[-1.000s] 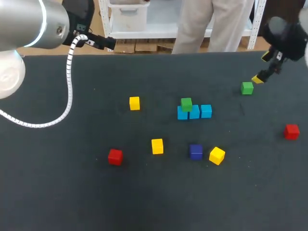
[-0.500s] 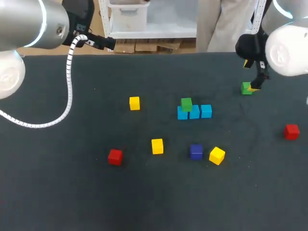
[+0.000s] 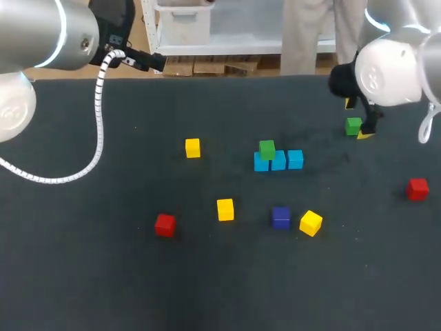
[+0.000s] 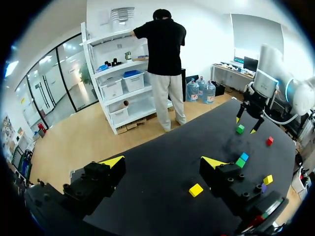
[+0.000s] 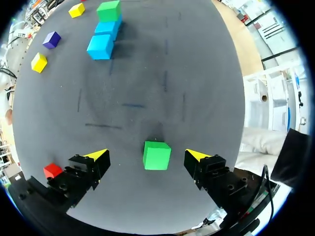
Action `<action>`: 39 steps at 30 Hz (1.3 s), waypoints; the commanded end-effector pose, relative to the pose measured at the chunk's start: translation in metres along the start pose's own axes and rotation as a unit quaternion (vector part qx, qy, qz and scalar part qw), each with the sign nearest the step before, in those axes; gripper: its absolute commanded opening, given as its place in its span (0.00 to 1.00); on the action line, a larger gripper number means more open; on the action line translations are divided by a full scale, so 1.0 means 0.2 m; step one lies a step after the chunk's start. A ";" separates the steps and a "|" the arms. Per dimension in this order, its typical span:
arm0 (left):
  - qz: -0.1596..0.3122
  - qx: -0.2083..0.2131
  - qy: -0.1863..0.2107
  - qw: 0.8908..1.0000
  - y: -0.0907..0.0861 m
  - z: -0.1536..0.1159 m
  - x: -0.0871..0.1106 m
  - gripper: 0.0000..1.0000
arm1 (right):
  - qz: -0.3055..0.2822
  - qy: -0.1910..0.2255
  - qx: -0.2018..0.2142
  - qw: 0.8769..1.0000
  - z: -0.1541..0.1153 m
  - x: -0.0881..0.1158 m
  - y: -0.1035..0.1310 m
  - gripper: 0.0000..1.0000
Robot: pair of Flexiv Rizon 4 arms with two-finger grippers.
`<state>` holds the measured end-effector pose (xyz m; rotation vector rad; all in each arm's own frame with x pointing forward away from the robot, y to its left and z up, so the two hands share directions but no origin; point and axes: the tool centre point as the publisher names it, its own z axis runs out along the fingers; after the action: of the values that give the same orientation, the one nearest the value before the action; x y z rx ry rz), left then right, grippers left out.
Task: Place the blue cubes, place green cubes on the blue cubes, place the yellow cubes on the green cubes, then place the red cubes on the yellow cubes, and place purple cube on the red cubes.
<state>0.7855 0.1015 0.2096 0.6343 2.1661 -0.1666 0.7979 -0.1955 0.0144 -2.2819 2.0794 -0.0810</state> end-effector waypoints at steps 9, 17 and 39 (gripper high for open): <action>0.000 0.002 0.000 1.000 0.00 0.00 0.00 1.00 | 0.018 0.004 -0.047 0.999 0.08 0.04 -0.07 0.89; 0.000 0.002 0.000 1.000 0.00 0.00 0.00 1.00 | 0.027 0.003 -0.057 0.998 0.11 0.06 -0.07 0.93; 0.000 0.002 0.000 1.000 0.00 0.00 0.00 1.00 | 0.076 0.030 -0.033 0.996 -0.11 0.00 0.14 0.00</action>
<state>0.7855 0.1016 0.2096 0.6342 2.1662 -0.1665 0.8035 -0.2074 0.0194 -2.1969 2.3515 0.0283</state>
